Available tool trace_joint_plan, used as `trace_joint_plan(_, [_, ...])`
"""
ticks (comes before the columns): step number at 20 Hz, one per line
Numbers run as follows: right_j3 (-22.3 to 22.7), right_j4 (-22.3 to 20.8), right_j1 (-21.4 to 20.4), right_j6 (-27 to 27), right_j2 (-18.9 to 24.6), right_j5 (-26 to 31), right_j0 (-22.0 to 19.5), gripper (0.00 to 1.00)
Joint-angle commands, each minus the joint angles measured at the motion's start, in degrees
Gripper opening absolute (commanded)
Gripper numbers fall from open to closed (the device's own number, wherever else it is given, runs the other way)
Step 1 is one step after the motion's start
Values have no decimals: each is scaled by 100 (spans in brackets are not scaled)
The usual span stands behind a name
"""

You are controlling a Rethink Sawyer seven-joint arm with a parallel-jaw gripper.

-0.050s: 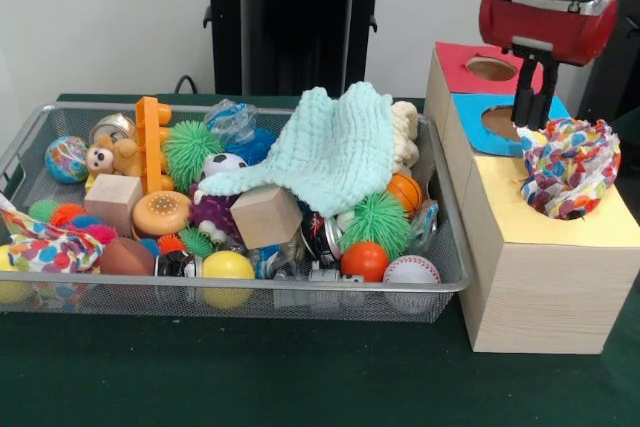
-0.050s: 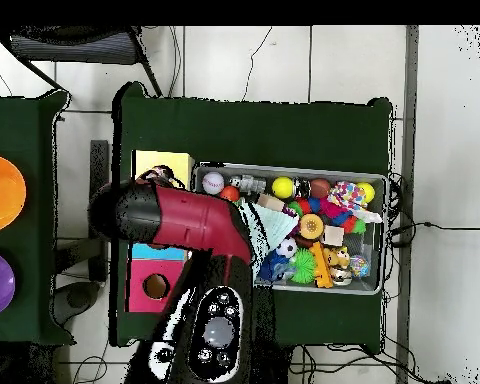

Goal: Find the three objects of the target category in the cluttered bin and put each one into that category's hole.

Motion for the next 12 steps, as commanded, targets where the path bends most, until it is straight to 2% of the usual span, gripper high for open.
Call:
trace_joint_plan(1, [1743,810,-125,27,1643,246,-558,0])
trace_joint_plan(6, [2140,1094,-176,151,1942,159,-711,0])
trace_joint_plan(12, [2331,1268,-216,224,2213,1,-912,0])
